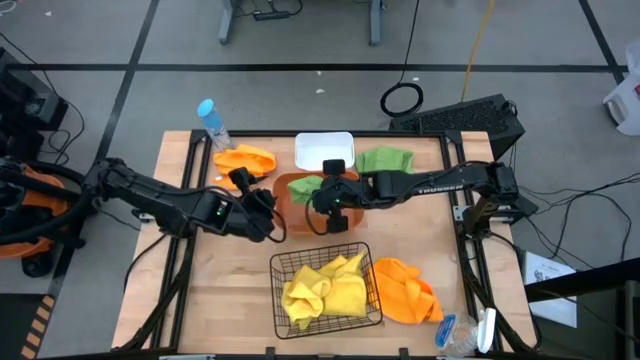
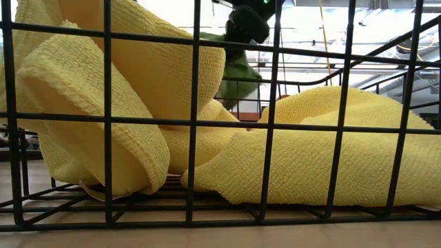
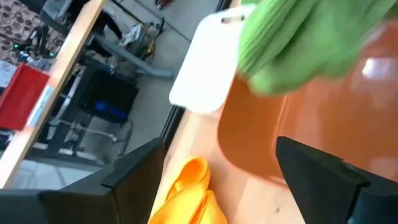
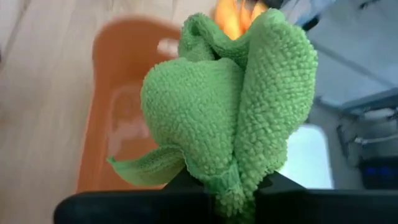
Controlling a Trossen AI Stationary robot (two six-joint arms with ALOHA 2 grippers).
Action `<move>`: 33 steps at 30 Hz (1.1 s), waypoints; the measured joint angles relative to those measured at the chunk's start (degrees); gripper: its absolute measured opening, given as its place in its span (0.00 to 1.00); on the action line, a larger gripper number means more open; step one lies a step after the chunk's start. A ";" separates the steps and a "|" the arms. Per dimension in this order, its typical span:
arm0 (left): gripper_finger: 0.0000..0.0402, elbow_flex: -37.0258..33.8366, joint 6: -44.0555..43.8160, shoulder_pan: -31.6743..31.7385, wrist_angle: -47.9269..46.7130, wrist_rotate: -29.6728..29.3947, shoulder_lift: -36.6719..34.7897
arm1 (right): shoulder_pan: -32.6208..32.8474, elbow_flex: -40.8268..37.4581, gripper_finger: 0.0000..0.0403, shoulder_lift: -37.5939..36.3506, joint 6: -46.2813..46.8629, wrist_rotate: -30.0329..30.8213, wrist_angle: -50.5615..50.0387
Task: Sort microfiber towel by color & place in baskets
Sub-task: Put the left green microfiber cloth into the orange bin
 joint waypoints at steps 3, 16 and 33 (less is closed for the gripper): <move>0.78 -2.50 -0.40 0.73 0.28 -0.01 -0.48 | -0.49 0.00 0.04 -0.02 2.35 -2.68 -4.68; 0.78 -11.09 -1.45 3.38 8.84 -1.43 -1.92 | -2.24 -2.95 0.04 -0.09 9.98 -7.96 -3.43; 0.78 -11.33 -4.47 1.85 9.56 -1.05 -1.90 | -2.71 -8.61 0.04 -0.04 29.28 2.10 -0.75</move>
